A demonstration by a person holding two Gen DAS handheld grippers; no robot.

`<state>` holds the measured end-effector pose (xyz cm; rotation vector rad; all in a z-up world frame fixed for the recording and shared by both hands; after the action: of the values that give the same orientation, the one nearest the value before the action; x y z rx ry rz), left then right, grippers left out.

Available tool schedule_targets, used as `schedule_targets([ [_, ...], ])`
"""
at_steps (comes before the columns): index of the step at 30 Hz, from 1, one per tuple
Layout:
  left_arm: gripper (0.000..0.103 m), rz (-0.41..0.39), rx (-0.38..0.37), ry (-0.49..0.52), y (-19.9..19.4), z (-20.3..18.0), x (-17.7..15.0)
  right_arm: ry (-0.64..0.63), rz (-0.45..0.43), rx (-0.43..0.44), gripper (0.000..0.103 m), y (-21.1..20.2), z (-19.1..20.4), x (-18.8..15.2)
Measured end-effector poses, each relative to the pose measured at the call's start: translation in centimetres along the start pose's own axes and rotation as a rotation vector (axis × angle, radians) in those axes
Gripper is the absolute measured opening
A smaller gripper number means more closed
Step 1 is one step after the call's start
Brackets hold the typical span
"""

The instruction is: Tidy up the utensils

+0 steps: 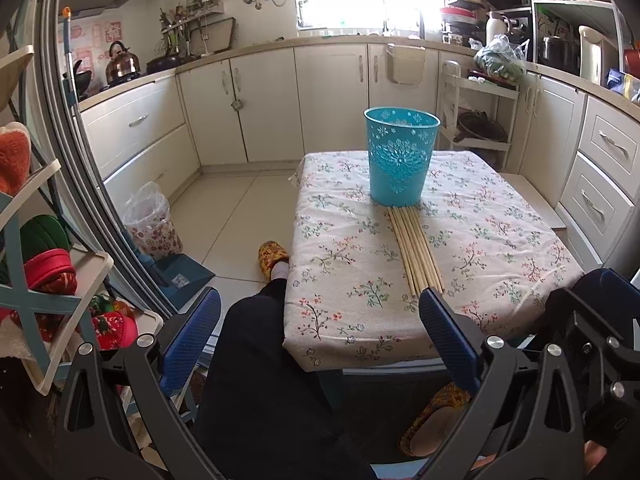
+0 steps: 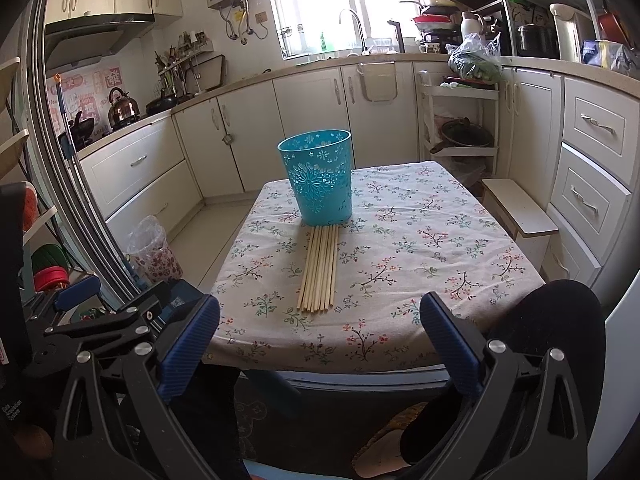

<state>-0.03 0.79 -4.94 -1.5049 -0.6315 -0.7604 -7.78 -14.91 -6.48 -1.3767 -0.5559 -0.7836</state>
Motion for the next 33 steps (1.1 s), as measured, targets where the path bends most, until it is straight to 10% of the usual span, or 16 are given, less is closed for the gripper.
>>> schedule_targets([
  [12,0.095,0.088,-0.041,-0.025,4.8,0.2,-0.1,0.019,0.087,-0.018,0.094,7.1,-2.6,1.3],
  [22,0.095,0.19,-0.01,-0.063,12.4,0.1,0.6,-0.016,0.312,0.035,0.028,22.0,-3.9,0.2],
  [33,0.095,0.242,-0.004,-0.071,18.1,-1.8,2.0,0.008,0.353,0.081,0.021,27.7,-4.4,1.0],
])
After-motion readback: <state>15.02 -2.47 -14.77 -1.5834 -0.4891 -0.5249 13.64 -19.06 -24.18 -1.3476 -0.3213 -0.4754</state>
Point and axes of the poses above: each gripper's, at about its wrist camera, not at the fingertips, and y roughly the way its jaws point, z to its left, x to its top, the point moved 9 cm from there along y, roughly the way its jaws point, and after that the axes turned 6 degrees about -y, right-handed, at the moved point
